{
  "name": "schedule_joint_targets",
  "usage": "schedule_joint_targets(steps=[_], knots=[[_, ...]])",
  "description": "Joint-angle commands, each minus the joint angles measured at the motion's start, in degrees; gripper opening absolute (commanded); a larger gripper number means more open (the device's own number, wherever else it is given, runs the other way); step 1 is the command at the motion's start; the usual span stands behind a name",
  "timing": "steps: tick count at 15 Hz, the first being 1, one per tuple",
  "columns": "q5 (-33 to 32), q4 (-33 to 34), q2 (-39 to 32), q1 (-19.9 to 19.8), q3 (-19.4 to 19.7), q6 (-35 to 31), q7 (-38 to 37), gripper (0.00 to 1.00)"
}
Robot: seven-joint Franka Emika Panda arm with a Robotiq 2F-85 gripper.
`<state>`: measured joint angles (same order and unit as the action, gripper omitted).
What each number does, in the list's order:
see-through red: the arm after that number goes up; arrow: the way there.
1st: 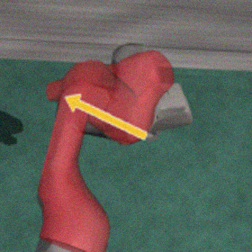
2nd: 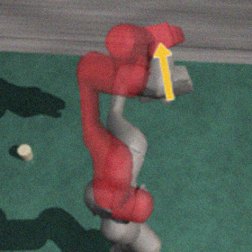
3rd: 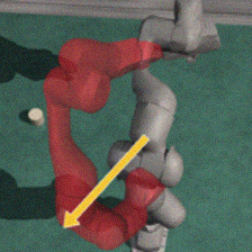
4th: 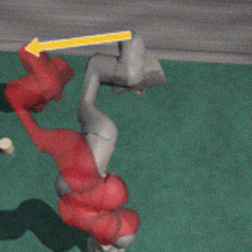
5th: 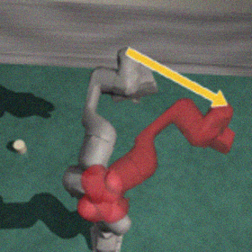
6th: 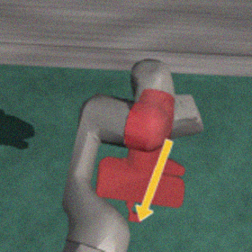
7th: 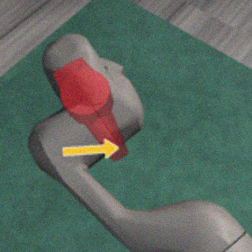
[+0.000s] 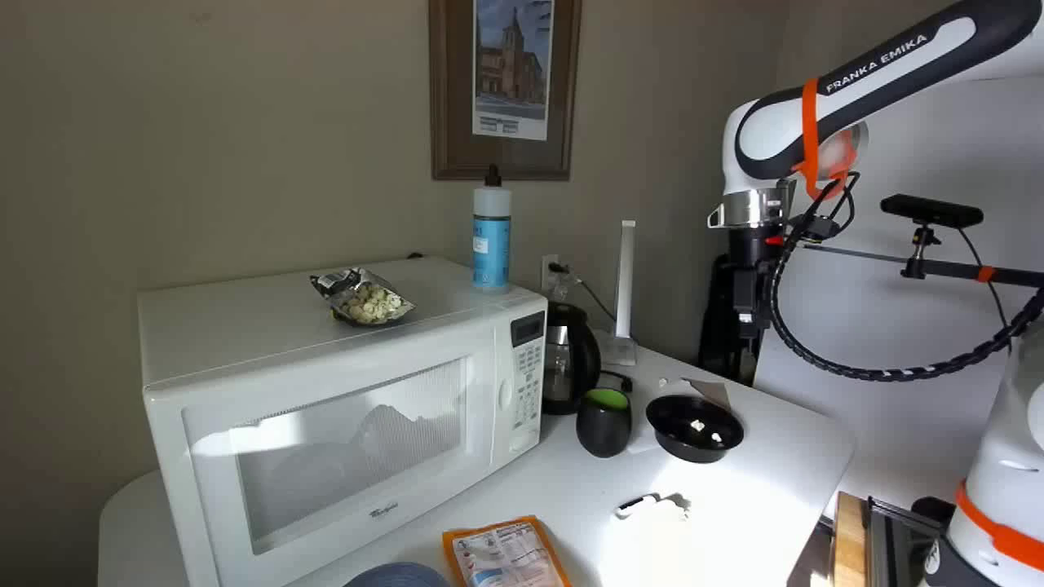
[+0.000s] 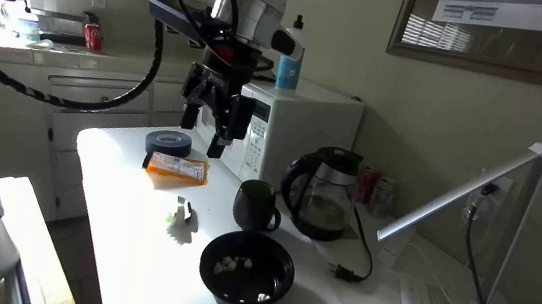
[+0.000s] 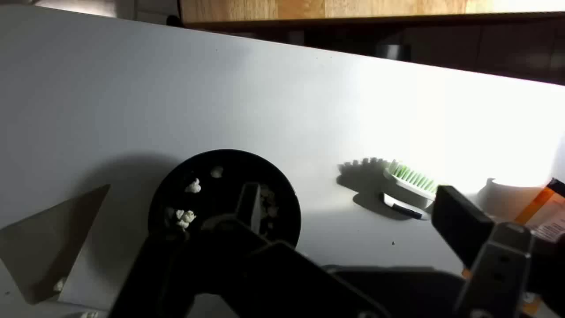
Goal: Put the black mug on top of the microwave
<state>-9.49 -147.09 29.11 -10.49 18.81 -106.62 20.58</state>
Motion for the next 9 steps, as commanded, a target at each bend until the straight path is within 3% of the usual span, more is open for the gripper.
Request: schedule_joint_targets(steps=[1, 3, 9], knots=[[0.3, 0.1, -0.1, -0.7, -0.7, 0.1, 0.3, 1.0], [7.0, 2.5, -3.2, -0.3, -0.2, 1.5, -5.2, 1.0], [19.4, 10.2, -14.8, -1.5, 1.5, -3.2, -12.3, 1.0]])
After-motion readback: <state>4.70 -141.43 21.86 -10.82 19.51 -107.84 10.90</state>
